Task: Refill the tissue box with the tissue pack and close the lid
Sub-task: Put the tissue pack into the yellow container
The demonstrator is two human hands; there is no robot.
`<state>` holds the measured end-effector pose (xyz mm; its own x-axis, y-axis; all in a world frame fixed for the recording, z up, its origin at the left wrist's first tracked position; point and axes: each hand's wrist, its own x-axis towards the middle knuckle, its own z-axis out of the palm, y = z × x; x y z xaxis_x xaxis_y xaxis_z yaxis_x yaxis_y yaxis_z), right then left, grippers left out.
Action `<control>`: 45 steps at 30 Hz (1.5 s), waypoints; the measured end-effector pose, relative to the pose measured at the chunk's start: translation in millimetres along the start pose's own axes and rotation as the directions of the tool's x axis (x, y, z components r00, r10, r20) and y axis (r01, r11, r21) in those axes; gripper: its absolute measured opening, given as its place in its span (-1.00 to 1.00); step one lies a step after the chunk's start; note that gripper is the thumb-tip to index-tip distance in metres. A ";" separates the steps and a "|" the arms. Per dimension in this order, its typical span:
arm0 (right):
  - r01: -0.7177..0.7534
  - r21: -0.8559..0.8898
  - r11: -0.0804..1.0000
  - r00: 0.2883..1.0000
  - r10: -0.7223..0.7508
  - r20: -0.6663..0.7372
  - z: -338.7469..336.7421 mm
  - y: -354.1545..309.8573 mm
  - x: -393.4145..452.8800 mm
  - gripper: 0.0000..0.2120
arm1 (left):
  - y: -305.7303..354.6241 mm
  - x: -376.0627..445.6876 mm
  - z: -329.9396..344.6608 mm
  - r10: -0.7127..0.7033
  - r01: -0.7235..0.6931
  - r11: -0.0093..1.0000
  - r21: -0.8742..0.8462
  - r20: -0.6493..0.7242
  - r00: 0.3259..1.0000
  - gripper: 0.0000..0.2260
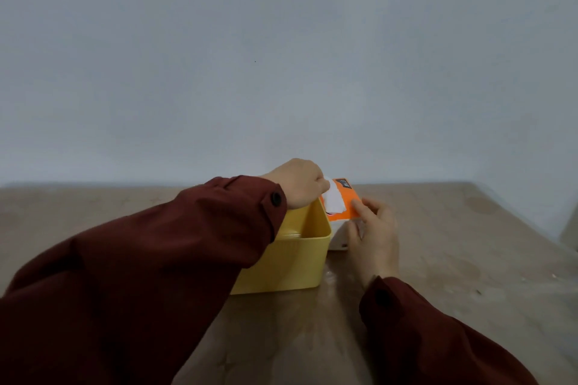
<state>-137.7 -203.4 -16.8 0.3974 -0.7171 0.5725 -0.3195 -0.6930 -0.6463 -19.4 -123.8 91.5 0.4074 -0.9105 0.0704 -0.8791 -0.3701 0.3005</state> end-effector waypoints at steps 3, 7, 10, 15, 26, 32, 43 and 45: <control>-0.049 -0.005 0.999 0.999 0.049 0.023 -0.2 3.7 1.1 -0.62 | 0.6 12.5 3.4 -0.031 0.031 0.999 0.009 0.046 0.998 -0.69; -0.127 0.010 0.992 0.991 0.127 0.042 0.0 6.8 1.6 -0.64 | -1.1 21.6 9.8 -0.093 0.093 0.996 0.002 0.084 0.992 -0.64; -0.178 0.040 0.983 0.983 0.176 0.053 -0.8 7.9 2.0 -0.68 | -5.4 26.2 14.4 -0.120 0.121 0.993 -0.014 0.067 0.990 -0.67; -0.222 0.130 0.966 0.975 0.219 0.034 -0.3 9.2 2.9 -0.77 | -10.5 31.0 17.8 -0.160 0.162 0.985 -0.058 0.050 0.986 -0.68; -0.214 0.227 0.950 0.977 0.212 0.034 1.2 11.8 4.8 -0.71 | -5.6 37.5 10.1 -0.232 0.245 0.957 -0.152 0.102 0.967 -0.69; -0.213 0.241 0.947 0.977 0.209 0.042 0.4 14.6 5.8 -0.69 | -6.5 45.7 6.7 -0.238 0.269 0.948 -0.172 0.183 0.954 -0.71; -0.163 0.236 0.958 0.986 0.165 0.012 -0.2 9.6 3.8 -0.70 | -9.7 47.9 7.5 -0.235 0.275 0.939 -0.208 0.196 0.952 -0.73; -0.133 0.230 0.964 0.990 0.139 -0.007 -0.9 8.2 3.5 -0.73 | -9.3 46.6 8.0 -0.229 0.260 0.942 -0.213 0.162 0.960 -0.73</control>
<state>-139.7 -211.6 -19.6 0.3432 -0.8069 0.4808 -0.1629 -0.5553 -0.8155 5.8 -164.2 84.4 0.5521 -0.8193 -0.1549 -0.6691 -0.5462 0.5039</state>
